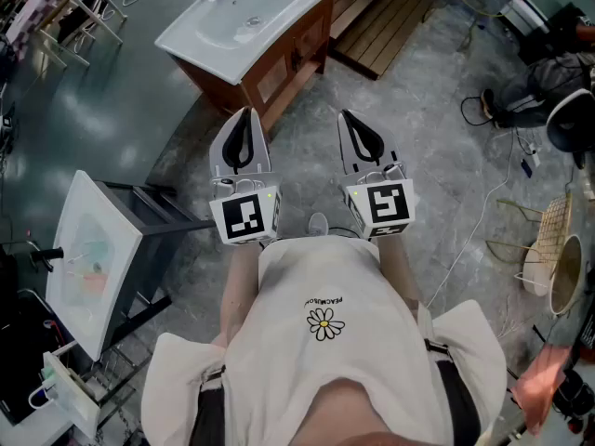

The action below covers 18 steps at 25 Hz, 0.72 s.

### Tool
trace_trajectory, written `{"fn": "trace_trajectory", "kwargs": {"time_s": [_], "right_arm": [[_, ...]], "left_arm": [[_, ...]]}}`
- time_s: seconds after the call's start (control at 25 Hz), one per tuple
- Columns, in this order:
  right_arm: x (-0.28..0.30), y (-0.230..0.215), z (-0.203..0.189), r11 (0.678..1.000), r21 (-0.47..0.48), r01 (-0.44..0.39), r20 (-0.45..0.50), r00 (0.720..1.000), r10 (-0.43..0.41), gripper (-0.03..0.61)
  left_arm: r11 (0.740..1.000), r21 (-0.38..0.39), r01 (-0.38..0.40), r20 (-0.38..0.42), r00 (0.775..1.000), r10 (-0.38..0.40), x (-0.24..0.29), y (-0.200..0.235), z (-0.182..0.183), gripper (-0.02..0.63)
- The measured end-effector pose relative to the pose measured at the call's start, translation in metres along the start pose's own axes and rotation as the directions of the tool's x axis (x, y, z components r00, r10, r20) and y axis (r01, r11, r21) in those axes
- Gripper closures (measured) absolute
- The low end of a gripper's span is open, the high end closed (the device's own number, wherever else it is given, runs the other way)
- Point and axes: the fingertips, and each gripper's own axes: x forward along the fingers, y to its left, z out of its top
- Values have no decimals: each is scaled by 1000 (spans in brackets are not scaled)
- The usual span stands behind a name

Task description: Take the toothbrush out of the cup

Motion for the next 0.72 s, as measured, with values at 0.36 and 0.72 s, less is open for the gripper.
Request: {"fn": "trace_trajectory", "kwargs": {"time_s": [0.36, 0.72], "right_arm": [[2, -11, -4, 1000, 23, 7, -2, 1000, -7, 580], [-2, -30, -12, 996, 61, 59, -21, 998, -57, 580]], "left_arm": [[1000, -1, -1, -4, 1000, 1, 8, -2, -2, 606], [1000, 0, -1, -2, 1000, 1, 15, -6, -3, 606]]}}
